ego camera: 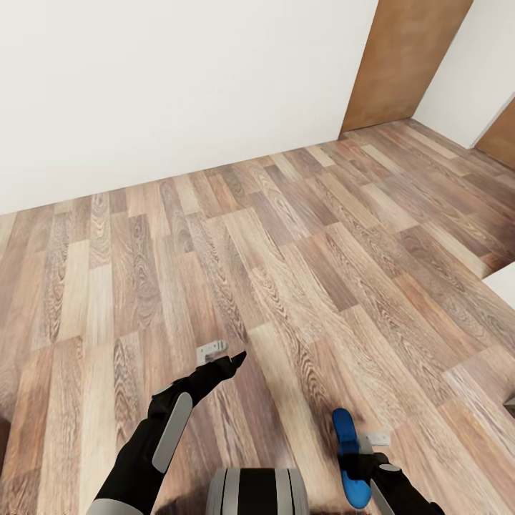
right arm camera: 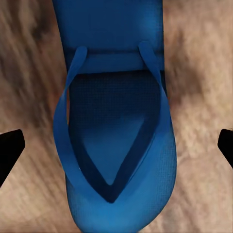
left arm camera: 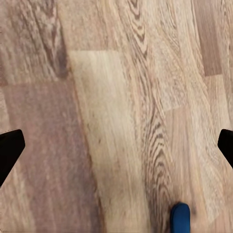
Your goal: In the bedroom, move the book from the bed onto either nightstand, and place the two sandals side by side next to the bed.
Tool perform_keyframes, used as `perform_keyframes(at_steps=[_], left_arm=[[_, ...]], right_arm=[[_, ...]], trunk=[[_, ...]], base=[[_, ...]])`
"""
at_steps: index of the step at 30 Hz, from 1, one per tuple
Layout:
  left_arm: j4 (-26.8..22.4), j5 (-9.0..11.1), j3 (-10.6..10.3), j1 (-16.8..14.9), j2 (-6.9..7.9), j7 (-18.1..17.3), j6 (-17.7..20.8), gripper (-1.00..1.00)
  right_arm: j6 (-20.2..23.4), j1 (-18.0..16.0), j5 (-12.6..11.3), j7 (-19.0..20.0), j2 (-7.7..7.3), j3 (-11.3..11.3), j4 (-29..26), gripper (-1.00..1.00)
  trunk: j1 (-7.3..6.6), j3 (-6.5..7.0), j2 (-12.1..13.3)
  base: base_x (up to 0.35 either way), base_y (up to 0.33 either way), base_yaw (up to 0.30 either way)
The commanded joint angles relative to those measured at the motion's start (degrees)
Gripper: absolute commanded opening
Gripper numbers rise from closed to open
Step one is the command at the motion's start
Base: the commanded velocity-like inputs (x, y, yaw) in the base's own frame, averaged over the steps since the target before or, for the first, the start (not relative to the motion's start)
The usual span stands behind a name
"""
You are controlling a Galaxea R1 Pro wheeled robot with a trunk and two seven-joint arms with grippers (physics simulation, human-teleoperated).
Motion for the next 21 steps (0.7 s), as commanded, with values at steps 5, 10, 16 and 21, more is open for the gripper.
perform_keyframes(at_steps=[5,10,16,21], left_arm=[[-0.04,0.25,0.06,-0.01,-0.02,-0.06,0.32,1.0],[-0.04,0.24,0.06,-0.01,-0.02,-0.06,0.32,1.0],[-0.04,0.29,0.07,-0.01,-0.02,-0.06,0.32,1.0],[-0.04,0.25,0.07,-0.01,-0.02,-0.06,0.32,1.0]], right_arm=[[0.35,0.01,0.03,0.01,0.0,-0.05,-0.12,1.0],[0.35,0.01,0.03,0.01,0.0,-0.05,-0.12,1.0],[0.36,0.01,0.03,0.01,0.0,-0.05,-0.12,1.0],[0.35,0.01,0.03,0.02,0.0,-0.05,-0.12,1.0]], trunk=[[0.12,-1.15,-0.08],[0.14,-1.37,-0.1],[0.14,-1.37,-0.1],[0.14,-1.37,-0.1]], base=[[0.0,0.0,0.0],[0.0,0.0,0.0],[0.063,0.0,0.0],[0.178,0.0,0.0]])
